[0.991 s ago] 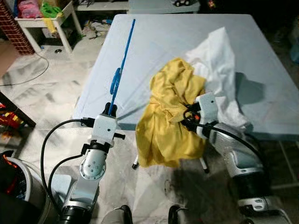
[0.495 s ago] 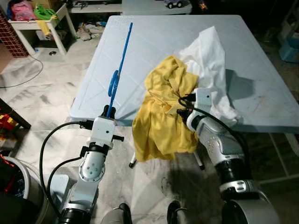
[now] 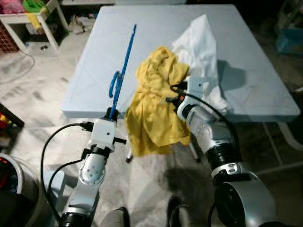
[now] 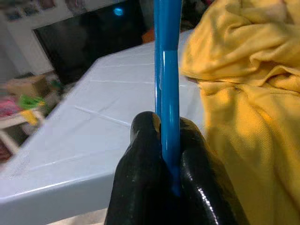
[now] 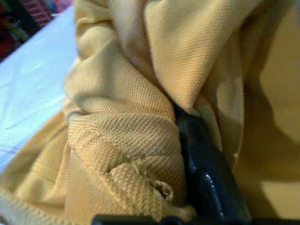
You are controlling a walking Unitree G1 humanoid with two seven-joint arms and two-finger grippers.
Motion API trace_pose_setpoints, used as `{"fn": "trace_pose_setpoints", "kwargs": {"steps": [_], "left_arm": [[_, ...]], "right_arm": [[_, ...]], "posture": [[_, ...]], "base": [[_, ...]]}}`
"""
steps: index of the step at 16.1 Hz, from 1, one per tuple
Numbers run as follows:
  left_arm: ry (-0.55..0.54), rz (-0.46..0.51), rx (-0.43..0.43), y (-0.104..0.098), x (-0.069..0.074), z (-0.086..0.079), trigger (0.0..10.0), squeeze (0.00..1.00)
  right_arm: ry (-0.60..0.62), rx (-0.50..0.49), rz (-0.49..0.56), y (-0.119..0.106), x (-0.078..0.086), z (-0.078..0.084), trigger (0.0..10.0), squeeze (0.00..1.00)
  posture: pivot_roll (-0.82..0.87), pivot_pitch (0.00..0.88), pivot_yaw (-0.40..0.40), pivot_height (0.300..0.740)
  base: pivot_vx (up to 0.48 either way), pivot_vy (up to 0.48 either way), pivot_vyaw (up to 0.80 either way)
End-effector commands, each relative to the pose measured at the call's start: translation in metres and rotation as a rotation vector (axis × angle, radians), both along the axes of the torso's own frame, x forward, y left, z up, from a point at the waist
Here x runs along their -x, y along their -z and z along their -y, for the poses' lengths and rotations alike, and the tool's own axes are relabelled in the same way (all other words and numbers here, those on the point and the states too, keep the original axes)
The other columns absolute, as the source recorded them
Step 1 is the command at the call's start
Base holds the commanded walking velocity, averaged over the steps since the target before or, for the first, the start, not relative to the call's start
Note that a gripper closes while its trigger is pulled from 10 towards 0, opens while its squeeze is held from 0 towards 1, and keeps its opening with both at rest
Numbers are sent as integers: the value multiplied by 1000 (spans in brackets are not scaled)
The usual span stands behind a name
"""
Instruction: Hang hanger
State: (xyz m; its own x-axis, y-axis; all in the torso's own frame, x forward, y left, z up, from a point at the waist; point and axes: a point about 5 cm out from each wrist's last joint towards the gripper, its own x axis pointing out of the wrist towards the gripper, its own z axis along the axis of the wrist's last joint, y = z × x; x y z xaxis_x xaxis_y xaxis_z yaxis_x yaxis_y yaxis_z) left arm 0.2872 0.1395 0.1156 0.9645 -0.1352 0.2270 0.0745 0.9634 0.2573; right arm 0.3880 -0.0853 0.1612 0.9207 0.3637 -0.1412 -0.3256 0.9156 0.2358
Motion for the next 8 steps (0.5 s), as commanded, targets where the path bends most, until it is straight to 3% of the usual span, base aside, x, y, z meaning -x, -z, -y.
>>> {"fn": "trace_pose_setpoints", "kwargs": {"steps": [1,6,8], "left_arm": [[2,4,4,-1,2,0,10000,0],[-38,-6,-3,1,5,-3,10000,0],[-54,-9,-3,2,10,-5,10000,0]], "right_arm": [[-9,-14,15,-5,-2,-5,0,0],[-46,-8,30,-18,-10,-17,0,0],[-22,-32,84,-47,-21,-20,0,0]], "posture": [[25,178,20,740],[57,190,0,740],[74,201,-11,740]], "base": [[262,0,0],[53,0,0],[0,0,0]]}}
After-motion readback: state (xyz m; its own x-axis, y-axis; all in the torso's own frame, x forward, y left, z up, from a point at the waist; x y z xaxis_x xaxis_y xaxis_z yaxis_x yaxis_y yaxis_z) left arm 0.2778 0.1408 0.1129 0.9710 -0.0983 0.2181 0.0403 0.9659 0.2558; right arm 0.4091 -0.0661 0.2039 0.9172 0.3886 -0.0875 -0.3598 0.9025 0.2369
